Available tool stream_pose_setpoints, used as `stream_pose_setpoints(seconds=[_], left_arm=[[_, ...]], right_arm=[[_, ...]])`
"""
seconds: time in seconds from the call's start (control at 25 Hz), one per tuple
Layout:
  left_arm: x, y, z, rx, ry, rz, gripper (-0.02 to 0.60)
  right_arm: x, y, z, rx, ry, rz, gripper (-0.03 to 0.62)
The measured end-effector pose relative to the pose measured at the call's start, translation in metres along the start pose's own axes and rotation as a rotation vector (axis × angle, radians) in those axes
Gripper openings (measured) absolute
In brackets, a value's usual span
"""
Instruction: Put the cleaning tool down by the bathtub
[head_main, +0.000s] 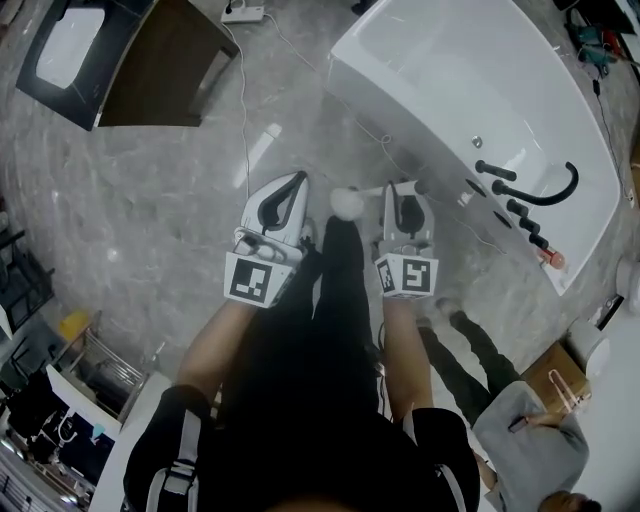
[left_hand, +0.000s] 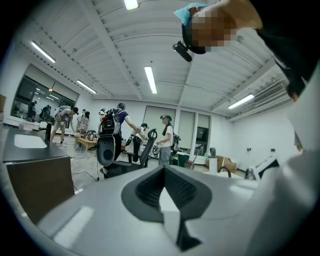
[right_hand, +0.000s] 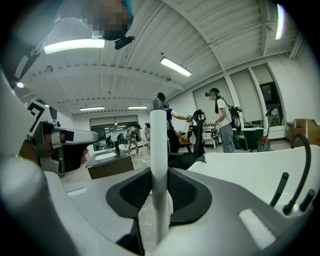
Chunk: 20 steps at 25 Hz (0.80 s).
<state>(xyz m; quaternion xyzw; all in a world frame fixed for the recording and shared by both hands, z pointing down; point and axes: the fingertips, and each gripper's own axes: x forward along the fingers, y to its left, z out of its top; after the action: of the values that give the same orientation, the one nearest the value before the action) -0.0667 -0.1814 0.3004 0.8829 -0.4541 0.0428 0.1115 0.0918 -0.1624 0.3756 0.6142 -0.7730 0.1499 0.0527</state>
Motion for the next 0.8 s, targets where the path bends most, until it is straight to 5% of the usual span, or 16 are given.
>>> stream_pose_setpoints(seconds=[0.8], left_arm=[[0.081,0.051,-0.142,-0.04,0.039,0.016,0.008]], right_arm=[[0.109,-0.057,-0.175,0.026,0.099,-0.031,0.098]])
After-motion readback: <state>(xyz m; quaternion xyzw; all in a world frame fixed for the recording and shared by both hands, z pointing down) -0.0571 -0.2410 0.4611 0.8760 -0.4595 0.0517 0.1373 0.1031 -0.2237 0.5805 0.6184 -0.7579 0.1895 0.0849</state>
